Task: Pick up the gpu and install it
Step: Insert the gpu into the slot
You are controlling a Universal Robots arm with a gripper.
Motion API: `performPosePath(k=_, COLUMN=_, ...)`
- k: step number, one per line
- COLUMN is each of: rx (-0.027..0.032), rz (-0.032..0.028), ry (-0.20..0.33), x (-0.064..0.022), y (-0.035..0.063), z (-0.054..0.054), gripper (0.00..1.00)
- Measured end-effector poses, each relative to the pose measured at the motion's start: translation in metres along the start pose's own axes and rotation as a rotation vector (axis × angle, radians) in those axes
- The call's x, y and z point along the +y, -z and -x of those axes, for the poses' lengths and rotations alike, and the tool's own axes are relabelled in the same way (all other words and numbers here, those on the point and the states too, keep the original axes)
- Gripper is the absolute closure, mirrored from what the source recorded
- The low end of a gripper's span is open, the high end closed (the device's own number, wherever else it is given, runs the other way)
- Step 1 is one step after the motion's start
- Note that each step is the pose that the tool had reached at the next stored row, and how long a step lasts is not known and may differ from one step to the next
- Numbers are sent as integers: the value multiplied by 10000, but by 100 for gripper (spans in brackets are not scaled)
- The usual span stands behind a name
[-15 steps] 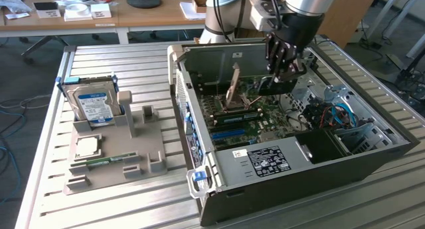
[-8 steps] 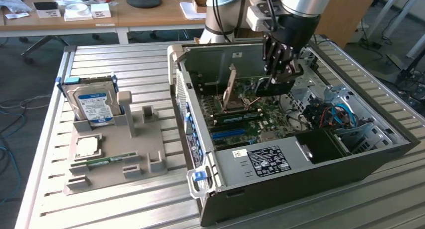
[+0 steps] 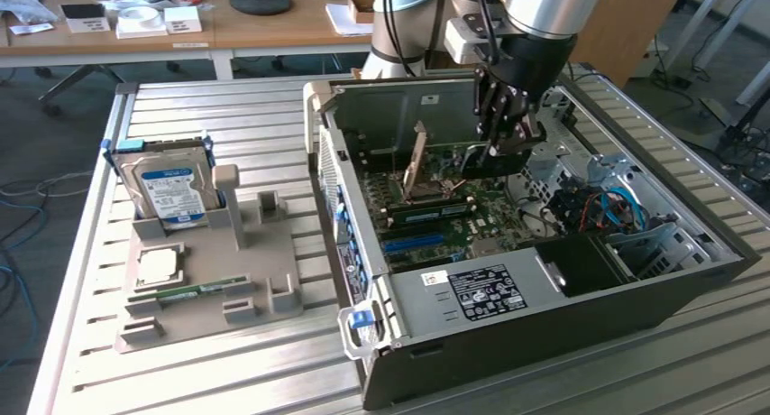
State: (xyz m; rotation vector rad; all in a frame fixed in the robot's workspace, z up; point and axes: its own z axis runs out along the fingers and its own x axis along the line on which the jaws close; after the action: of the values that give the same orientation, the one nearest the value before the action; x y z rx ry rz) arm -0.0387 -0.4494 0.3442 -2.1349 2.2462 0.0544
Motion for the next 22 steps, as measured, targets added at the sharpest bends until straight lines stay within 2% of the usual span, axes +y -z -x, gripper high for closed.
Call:
performPosePath(k=13, rx=-3, rz=-1, ry=0, x=0, y=-11, z=-15, gripper=73)
performPosePath(k=22, rx=-2, rz=-1, ry=0, x=4, y=-154, z=-22, gripper=73)
